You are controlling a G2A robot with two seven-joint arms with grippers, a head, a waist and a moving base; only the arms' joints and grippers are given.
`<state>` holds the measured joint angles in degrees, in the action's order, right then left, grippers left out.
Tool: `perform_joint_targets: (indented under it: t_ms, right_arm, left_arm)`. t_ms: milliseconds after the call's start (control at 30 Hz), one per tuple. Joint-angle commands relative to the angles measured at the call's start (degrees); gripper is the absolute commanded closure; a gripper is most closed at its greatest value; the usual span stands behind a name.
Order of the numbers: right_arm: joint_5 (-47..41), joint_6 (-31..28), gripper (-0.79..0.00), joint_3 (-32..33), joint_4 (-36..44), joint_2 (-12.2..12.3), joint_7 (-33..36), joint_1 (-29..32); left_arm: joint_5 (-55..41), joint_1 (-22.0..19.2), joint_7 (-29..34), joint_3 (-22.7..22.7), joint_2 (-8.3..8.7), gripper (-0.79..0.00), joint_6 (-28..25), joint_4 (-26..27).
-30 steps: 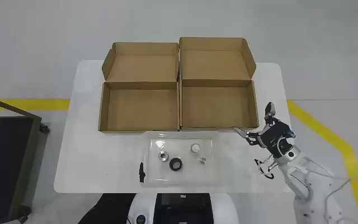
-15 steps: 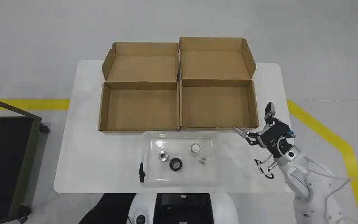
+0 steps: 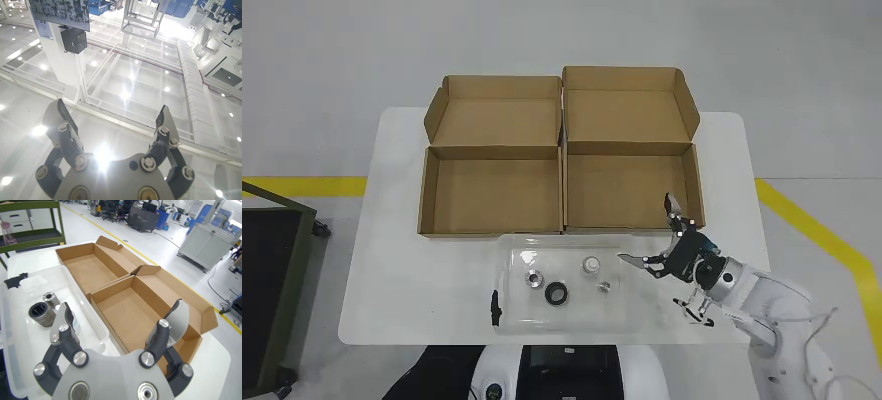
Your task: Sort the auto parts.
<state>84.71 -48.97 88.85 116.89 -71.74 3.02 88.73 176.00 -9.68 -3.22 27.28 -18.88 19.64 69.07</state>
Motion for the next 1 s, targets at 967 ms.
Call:
perform_joint_targets:
  t_ms: [967]
  right_arm:
    - [2.4, -4.5, -0.785, -14.5, -5.3, 1.6, 9.9, -4.0]
  left_arm:
    - [0.0, 0.0, 0.0, 0.0, 0.0, -0.785, 0.0, 0.0]
